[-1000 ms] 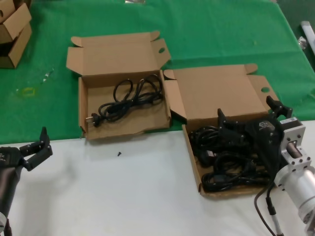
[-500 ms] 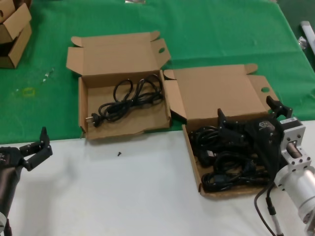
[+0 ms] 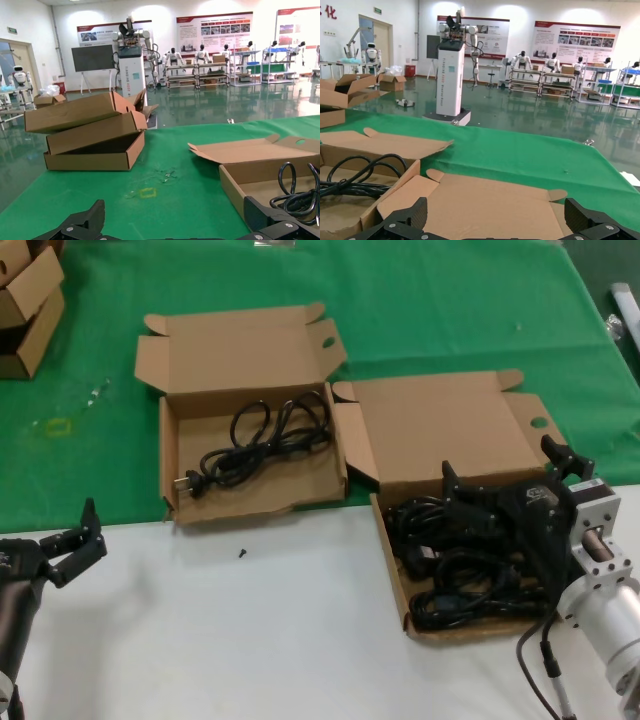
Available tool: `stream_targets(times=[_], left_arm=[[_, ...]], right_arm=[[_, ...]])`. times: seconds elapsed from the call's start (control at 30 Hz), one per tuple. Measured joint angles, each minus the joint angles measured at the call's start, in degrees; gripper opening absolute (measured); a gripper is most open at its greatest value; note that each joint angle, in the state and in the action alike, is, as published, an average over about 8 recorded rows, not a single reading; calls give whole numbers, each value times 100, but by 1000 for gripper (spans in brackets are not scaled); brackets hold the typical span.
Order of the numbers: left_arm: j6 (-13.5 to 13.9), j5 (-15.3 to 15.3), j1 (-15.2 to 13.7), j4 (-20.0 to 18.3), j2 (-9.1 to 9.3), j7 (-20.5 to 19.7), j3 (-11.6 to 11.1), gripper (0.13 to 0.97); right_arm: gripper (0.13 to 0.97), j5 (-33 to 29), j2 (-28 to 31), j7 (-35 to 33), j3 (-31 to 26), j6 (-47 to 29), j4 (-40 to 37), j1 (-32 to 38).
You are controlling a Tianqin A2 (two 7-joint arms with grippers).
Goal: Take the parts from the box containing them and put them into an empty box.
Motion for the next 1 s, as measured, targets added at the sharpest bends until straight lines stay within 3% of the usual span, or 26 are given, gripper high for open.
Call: stream_targets(times=[1.0], left_arm=[[0, 0, 0, 0, 0, 0, 0, 966]], right_arm=[[966, 0, 0, 0, 0, 0, 0, 0]])
